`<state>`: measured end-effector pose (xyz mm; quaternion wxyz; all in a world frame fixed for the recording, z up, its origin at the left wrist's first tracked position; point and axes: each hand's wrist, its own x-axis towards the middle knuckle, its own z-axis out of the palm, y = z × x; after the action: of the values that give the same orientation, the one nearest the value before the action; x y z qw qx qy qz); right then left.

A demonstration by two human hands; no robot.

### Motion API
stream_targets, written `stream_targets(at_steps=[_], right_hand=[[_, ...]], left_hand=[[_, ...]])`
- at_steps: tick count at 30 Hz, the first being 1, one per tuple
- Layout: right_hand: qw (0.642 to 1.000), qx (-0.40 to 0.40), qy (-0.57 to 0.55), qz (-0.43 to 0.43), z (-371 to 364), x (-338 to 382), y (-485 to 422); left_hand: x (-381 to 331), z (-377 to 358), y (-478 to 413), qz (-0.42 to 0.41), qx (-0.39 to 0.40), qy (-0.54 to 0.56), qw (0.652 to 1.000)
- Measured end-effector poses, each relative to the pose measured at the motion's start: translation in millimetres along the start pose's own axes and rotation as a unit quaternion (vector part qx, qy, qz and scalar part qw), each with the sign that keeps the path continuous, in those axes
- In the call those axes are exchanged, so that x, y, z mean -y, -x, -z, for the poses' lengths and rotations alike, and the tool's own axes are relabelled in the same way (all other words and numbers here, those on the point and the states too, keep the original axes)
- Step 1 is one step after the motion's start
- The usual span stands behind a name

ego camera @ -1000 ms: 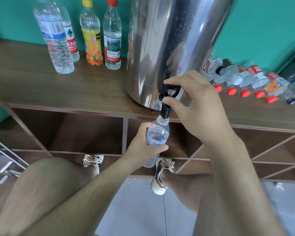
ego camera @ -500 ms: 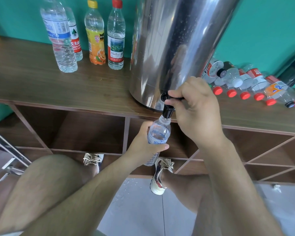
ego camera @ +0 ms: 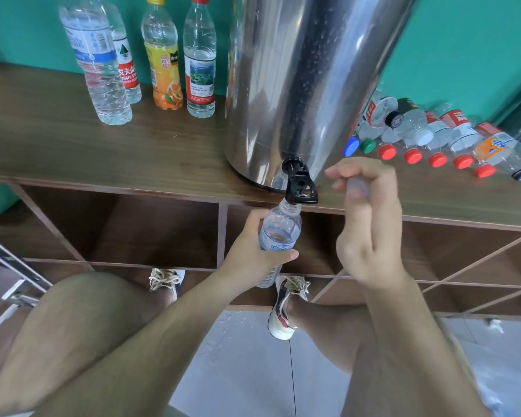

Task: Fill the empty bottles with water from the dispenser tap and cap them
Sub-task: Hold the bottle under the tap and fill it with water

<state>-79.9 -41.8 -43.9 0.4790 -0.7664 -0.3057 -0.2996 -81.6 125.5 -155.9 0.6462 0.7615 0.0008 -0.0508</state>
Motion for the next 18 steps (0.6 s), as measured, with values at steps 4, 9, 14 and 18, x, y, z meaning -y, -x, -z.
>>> stream_targets(at_steps=[4, 9, 14, 18], right_hand=[[0.995, -0.059, -0.02, -0.08, 0, -10, 4], [0.996, -0.035, -0.004, -0.076, 5, -27, 4], [0.992, 0.002, -0.025, -0.125, 8, -44, 6], [0.979, 0.0, 0.037, -0.2, 10, -64, 2]], left_hand=[[-4, -1, 0, 0.006, 0.0, -0.005, 1.0], [-4, -1, 1, 0.005, -0.006, -0.01, 1.0], [-5, 0, 0, 0.005, -0.007, -0.013, 1.0], [-5, 0, 0, 0.003, -0.005, -0.021, 1.0]])
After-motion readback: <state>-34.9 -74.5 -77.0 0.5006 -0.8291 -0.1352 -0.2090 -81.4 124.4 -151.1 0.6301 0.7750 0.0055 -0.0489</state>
